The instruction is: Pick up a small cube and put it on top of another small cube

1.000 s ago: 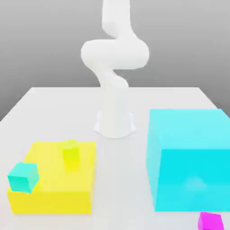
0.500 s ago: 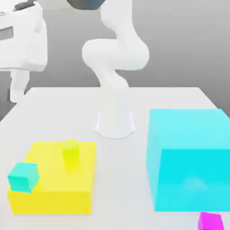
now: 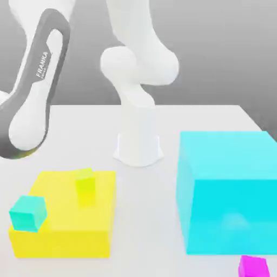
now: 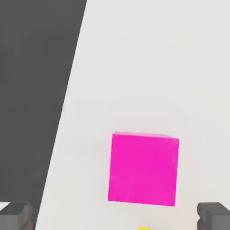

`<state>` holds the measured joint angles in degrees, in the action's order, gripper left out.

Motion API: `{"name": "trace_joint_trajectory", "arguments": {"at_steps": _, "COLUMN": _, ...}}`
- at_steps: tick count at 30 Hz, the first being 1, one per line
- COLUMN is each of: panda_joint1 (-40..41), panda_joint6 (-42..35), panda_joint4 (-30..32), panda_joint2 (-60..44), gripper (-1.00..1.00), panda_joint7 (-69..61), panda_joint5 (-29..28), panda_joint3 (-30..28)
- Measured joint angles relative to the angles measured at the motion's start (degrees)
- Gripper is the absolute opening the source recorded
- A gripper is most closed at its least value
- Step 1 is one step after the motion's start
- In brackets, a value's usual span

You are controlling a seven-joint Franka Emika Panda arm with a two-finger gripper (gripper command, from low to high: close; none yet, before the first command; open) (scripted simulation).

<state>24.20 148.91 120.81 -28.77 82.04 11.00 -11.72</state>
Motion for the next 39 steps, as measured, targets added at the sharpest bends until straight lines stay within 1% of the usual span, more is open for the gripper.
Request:
{"name": "trace_joint_trajectory", "arguments": {"at_steps": 2, "panda_joint1": 1.0, "panda_joint6": 3.0, "panda_joint4": -0.9, "panda_joint2": -4.1, "gripper": 0.00, "panda_joint7": -0.7, "panda_joint5": 1.3, "panda_joint3": 1.1}}
{"name": "trace_joint_trajectory", "arguments": {"at_steps": 3, "panda_joint1": 1.3, "panda_joint6": 3.9, "panda_joint4": -1.2, "panda_joint2": -5.4, "gripper": -1.00, "panda_joint7": -0.9, "panda_joint5": 1.6, "panda_joint3": 1.5}}
{"name": "trace_joint_trajectory", "arguments": {"at_steps": 10, "panda_joint1": 1.3, "panda_joint6": 3.9, "panda_joint4": -1.2, "panda_joint2": -5.3, "gripper": -1.00, "panda_joint7": -0.9, "panda_joint5": 1.7, "panda_joint3": 1.4}}
{"name": "trace_joint_trajectory", "arguments": {"at_steps": 14, "panda_joint1": 0.1, "panda_joint6": -1.3, "panda_joint4": 0.2, "panda_joint2": 1.6, "gripper": -1.00, "panda_joint7": 0.5, "panda_joint5": -0.5, "panda_joint3": -0.1}}
{"name": "trace_joint_trajectory", "arguments": {"at_steps": 16, "panda_joint1": 0.5, "panda_joint6": -2.2, "panda_joint4": -1.4, "panda_joint2": 4.2, "gripper": -1.00, "panda_joint7": -0.9, "panda_joint5": 1.2, "panda_joint3": 1.5}}
{"name": "trace_joint_trajectory", "arguments": {"at_steps": 17, "panda_joint1": 0.3, "panda_joint6": -2.6, "panda_joint4": -0.9, "panda_joint2": 5.9, "gripper": -1.00, "panda_joint7": -1.5, "panda_joint5": 1.5, "panda_joint3": 1.9}}
{"name": "trace_joint_trajectory", "arguments": {"at_steps": 21, "panda_joint1": -0.8, "panda_joint6": -4.5, "panda_joint4": 4.7, "panda_joint2": 13.8, "gripper": -1.00, "panda_joint7": -2.7, "panda_joint5": 0.3, "panda_joint3": 2.5}}
{"name": "trace_joint_trajectory", "arguments": {"at_steps": 31, "panda_joint1": -2.9, "panda_joint6": -9.2, "panda_joint4": 21.7, "panda_joint2": 34.7, "gripper": -1.00, "panda_joint7": -4.4, "panda_joint5": -5.4, "panda_joint3": 4.2}}
{"name": "trace_joint_trajectory", "arguments": {"at_steps": 39, "panda_joint1": -3.1, "panda_joint6": -13.2, "panda_joint4": 35.3, "panda_joint2": 51.4, "gripper": -1.00, "panda_joint7": -6.1, "panda_joint5": -9.4, "panda_joint3": 6.8}}
